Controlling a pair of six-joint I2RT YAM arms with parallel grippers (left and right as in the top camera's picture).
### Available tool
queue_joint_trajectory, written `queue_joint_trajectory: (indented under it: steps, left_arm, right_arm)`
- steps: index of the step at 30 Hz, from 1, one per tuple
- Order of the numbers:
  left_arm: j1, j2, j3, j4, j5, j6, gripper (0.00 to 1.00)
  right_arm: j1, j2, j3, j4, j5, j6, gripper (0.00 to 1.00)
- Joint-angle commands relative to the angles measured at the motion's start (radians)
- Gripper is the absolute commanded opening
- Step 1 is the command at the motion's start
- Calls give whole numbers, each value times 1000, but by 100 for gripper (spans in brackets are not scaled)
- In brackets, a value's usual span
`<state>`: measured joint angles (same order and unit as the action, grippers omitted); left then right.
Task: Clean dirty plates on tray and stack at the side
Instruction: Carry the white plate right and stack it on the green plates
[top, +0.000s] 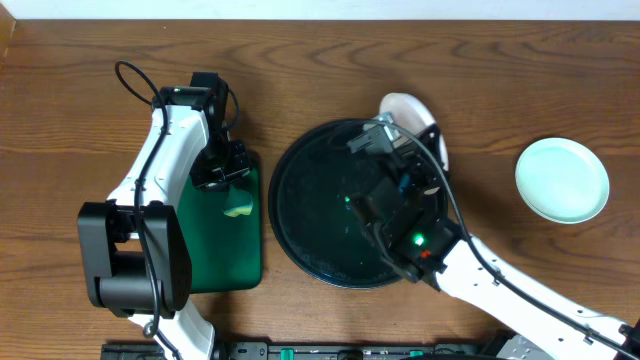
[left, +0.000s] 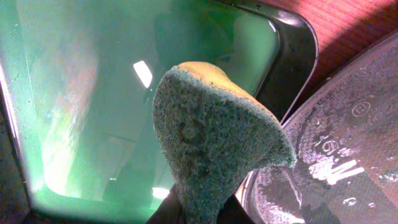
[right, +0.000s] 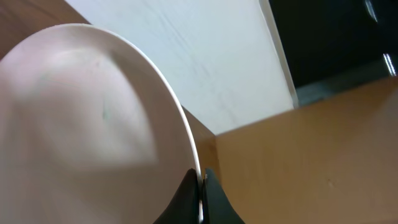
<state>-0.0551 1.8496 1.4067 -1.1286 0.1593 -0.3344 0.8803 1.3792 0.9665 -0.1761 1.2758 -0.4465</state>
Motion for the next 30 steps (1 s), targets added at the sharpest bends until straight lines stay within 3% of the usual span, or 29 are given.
queue_joint_trajectory:
  steps: [1, 4, 6, 9, 12, 15, 23, 25, 30]
  left_arm:
    - [0, -9, 2, -6, 9, 21, 8]
    - [0, -9, 2, -6, 9, 21, 7]
    - [0, -9, 2, -6, 9, 21, 7]
    - [0, -9, 2, -6, 8, 24, 7]
    - [0, -9, 2, -3, 5, 27, 7]
    - [0, -9, 2, 2, 5, 27, 7]
    - [0, -9, 2, 6, 5, 27, 7]
    - [0, -9, 2, 6, 5, 27, 7]
    - [0, -9, 2, 7, 5, 27, 7]
  right_arm:
    - [30, 2, 14, 1, -9, -7, 1]
    - [38, 12, 14, 0, -9, 9, 1]
    - [38, 14, 14, -41, -10, 123, 1]
    - [38, 14, 14, -247, -161, 449, 1]
    - [10, 14, 14, -420, -505, 820, 1]
    - [-52, 14, 10, -455, -746, 1059, 1]
    - [-253, 13, 10, -409, -952, 1323, 1]
    - [-369, 13, 10, -452, -975, 1371, 1]
    - [-580, 13, 10, -588, -982, 1368, 1]
